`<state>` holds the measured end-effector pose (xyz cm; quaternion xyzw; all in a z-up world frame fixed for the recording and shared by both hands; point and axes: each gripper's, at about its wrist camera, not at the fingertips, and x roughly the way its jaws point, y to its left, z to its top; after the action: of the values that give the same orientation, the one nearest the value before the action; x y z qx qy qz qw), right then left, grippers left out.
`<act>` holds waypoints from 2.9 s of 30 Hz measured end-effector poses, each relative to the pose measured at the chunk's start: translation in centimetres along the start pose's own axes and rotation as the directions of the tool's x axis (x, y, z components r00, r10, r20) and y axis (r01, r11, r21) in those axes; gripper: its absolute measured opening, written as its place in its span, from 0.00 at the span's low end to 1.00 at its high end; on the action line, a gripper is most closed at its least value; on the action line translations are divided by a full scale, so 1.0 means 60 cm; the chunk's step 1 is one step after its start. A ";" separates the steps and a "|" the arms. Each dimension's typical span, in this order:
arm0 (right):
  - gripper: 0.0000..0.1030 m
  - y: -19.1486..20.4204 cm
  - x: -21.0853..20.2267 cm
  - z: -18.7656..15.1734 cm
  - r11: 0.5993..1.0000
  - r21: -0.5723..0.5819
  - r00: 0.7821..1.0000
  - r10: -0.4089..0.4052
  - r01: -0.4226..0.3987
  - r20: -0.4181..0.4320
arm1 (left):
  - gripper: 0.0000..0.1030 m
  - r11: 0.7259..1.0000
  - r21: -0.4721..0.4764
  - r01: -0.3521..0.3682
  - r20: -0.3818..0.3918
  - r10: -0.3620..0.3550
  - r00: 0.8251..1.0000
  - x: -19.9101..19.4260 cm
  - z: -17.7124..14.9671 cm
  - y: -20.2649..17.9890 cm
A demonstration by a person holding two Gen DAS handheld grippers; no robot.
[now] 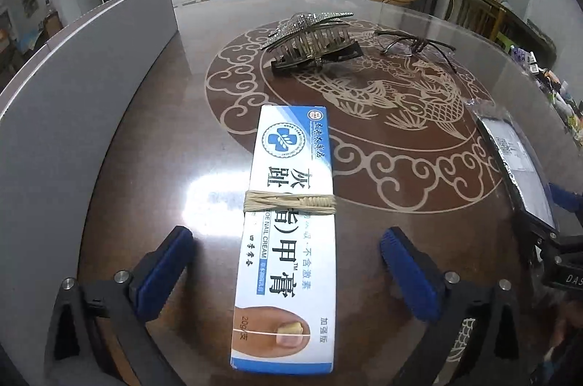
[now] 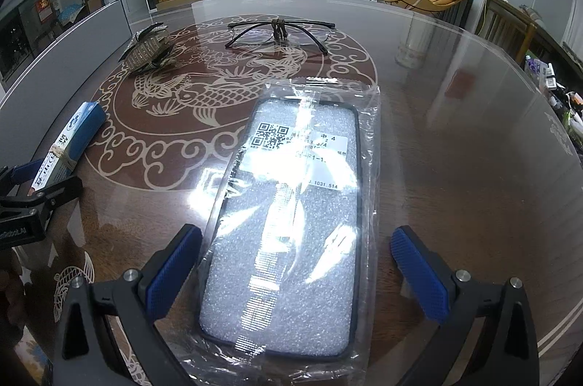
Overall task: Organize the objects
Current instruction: 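Grasp the phone in plastic sleeve with the right tool while the left tool grasps the blue nail-cream box, then lift the phone with the right tool while the left tool lifts the nail-cream box, then carry both items into the white-walled bin and open both tools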
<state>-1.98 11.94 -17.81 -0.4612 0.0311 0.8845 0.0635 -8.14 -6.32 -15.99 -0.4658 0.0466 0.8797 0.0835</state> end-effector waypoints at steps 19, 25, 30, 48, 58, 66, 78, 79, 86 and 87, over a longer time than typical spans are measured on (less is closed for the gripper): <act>1.00 0.000 -0.001 -0.001 1.000 -0.001 1.000 0.000 0.000 0.000 | 1.00 1.000 0.000 0.001 0.004 -0.001 1.000 0.006 0.004 0.005; 1.00 -0.001 -0.001 -0.001 1.000 -0.001 1.000 0.000 0.000 0.000 | 1.00 1.000 0.000 0.001 0.004 -0.001 1.000 0.006 0.002 0.005; 1.00 0.000 0.000 -0.001 1.000 -0.002 1.000 0.001 -0.001 -0.001 | 1.00 1.000 0.001 0.001 0.004 -0.001 1.000 0.006 0.002 0.005; 1.00 0.000 -0.001 0.000 1.000 -0.003 1.000 0.002 -0.002 -0.002 | 1.00 1.000 0.005 0.005 0.003 -0.005 1.000 0.006 0.000 0.007; 1.00 -0.009 0.029 0.060 0.999 0.029 0.969 0.028 -0.022 -0.245 | 0.98 0.990 0.122 0.077 -0.178 -0.054 0.983 0.017 0.022 0.011; 0.74 -0.021 -0.009 0.059 0.992 0.077 0.972 0.110 -0.095 -0.210 | 0.39 0.989 -0.010 0.148 -0.075 -0.148 0.986 -0.017 0.009 0.046; 0.74 0.047 -0.158 0.122 0.929 0.144 0.937 0.347 -0.340 -0.026 | 0.39 0.920 -0.234 0.314 0.152 -0.285 0.947 -0.153 0.005 0.117; 0.74 0.066 -0.171 0.135 0.926 0.122 0.932 0.362 -0.359 -0.008 | 0.39 0.913 -0.248 0.325 0.182 -0.285 0.941 -0.172 0.011 0.131; 0.74 0.304 -0.262 0.250 0.811 -0.089 0.811 0.583 -0.578 0.052 | 0.39 0.896 -0.348 0.277 0.361 -0.145 0.921 -0.305 0.047 0.300; 0.74 0.343 -0.265 0.259 0.793 -0.118 0.795 0.606 -0.598 0.040 | 0.39 0.903 -0.369 0.221 0.354 -0.084 0.932 -0.311 0.044 0.336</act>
<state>-8.50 -8.02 4.05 -0.3962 0.1300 0.8758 -0.2432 -3.84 -27.61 1.02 -0.3215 -0.1872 0.9262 0.0620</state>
